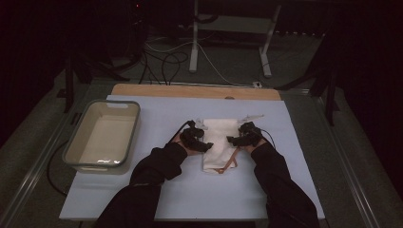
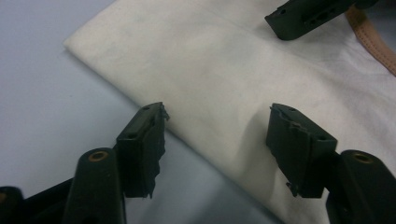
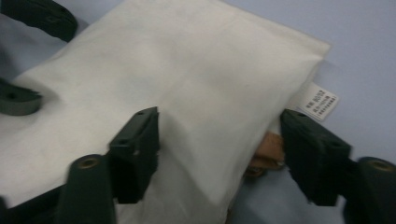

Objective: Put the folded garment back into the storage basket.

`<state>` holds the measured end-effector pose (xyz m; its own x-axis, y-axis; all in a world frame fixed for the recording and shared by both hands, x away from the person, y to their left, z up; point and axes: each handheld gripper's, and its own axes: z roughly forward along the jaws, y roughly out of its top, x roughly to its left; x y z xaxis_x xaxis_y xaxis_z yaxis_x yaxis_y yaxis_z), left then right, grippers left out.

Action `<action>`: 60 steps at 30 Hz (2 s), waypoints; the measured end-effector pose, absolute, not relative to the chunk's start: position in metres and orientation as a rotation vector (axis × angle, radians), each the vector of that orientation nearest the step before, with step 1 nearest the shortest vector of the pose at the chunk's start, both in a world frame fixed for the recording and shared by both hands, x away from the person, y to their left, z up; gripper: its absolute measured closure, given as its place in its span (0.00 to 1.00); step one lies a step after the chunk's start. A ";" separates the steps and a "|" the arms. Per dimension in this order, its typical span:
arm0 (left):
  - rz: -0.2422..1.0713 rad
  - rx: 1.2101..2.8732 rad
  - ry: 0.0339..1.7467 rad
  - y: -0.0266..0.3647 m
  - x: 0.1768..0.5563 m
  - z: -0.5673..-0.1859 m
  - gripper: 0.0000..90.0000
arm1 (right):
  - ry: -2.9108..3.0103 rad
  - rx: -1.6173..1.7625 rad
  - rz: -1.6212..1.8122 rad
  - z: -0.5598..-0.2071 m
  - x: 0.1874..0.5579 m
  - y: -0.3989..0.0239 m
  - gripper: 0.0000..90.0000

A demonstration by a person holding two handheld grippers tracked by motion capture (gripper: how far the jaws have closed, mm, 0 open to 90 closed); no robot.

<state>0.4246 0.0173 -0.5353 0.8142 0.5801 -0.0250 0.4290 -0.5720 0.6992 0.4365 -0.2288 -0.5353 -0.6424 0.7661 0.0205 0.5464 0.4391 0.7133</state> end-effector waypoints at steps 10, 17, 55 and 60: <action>0.249 2.269 0.749 0.013 0.422 -0.534 0.62 | 2.442 1.088 1.040 -0.532 0.431 -0.223 0.71; 0.221 2.273 0.734 0.009 0.421 -0.533 0.77 | 2.448 1.087 1.053 -0.533 0.429 -0.221 0.79; 0.278 2.302 0.658 0.009 0.402 -0.491 0.96 | 2.379 1.093 1.100 -0.502 0.409 -0.210 0.86; 0.281 2.296 0.639 0.013 0.399 -0.481 0.97 | 2.372 1.075 1.108 -0.492 0.405 -0.206 0.86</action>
